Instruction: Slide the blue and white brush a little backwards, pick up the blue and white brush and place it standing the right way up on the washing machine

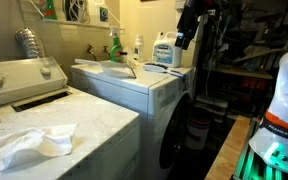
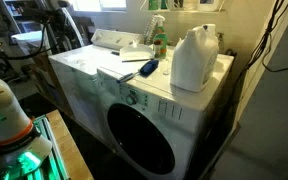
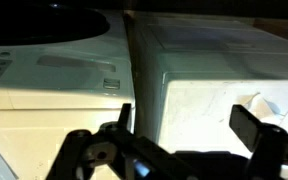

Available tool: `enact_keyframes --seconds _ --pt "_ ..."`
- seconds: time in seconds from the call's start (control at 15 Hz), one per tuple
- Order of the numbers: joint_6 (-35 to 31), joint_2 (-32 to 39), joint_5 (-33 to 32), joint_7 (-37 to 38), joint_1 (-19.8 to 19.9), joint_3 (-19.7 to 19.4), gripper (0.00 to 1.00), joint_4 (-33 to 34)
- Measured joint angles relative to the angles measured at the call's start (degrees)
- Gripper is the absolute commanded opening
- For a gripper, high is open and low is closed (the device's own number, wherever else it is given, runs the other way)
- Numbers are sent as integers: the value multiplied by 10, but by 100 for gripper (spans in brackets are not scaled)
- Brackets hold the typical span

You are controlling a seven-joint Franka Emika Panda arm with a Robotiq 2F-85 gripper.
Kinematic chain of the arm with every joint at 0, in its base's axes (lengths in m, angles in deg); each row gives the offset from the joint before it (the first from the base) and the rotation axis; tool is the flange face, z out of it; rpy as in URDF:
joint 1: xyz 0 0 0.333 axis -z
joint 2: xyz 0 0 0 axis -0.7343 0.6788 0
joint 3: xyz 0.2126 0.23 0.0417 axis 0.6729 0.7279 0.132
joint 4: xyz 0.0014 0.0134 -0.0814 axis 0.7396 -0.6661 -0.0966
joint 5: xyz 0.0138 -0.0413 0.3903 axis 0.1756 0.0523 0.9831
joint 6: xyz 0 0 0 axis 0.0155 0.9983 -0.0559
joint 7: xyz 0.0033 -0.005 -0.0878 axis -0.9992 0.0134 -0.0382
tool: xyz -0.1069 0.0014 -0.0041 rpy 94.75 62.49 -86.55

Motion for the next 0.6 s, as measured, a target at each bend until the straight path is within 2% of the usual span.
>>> enact_keyframes --seconds 0.6 --pt "-6 1 -2 1 8 -1 100 3"
